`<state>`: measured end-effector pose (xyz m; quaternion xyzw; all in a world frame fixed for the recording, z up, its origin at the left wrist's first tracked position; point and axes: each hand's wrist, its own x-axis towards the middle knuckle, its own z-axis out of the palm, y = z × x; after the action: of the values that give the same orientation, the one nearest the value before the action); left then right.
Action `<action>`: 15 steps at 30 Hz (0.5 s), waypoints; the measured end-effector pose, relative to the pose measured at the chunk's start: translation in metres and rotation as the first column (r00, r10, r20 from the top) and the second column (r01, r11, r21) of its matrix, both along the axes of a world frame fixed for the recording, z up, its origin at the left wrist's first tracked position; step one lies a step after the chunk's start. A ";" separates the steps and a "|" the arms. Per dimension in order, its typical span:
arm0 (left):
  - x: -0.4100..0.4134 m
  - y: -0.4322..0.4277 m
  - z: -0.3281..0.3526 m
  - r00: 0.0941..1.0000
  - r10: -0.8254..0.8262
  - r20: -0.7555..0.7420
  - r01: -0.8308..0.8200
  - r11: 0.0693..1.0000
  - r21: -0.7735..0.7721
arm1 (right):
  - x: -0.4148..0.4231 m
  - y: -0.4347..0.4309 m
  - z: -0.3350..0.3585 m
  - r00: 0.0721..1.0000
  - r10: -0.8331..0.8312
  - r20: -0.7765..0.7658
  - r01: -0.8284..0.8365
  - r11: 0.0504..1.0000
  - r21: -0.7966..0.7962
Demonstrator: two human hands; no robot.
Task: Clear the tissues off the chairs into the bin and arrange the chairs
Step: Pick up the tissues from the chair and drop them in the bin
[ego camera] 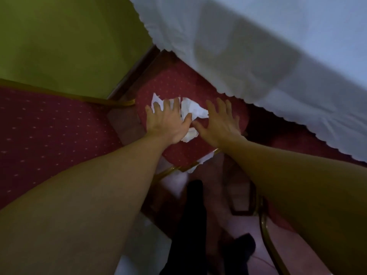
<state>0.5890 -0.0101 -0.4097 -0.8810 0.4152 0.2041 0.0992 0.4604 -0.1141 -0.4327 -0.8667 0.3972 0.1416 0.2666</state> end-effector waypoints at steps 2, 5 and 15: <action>0.009 0.003 -0.030 1.000 -0.020 -0.017 0.020 1.000 0.014 | 0.007 0.000 -0.032 0.999 0.041 0.008 -0.041 0.999 0.022; 0.025 0.001 -0.072 0.995 0.028 -0.098 -0.015 0.992 0.124 | 0.020 0.000 -0.075 0.994 0.108 -0.001 -0.108 0.993 0.040; 0.048 0.006 -0.162 0.972 0.110 -0.206 -0.085 0.988 0.125 | 0.051 0.018 -0.156 0.961 0.234 -0.147 -0.248 0.965 -0.087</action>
<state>0.6373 -0.0036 -0.5715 -0.8664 0.3669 0.3252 0.0951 0.5110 -0.0964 -0.5886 -0.9097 0.3127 0.2105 0.1740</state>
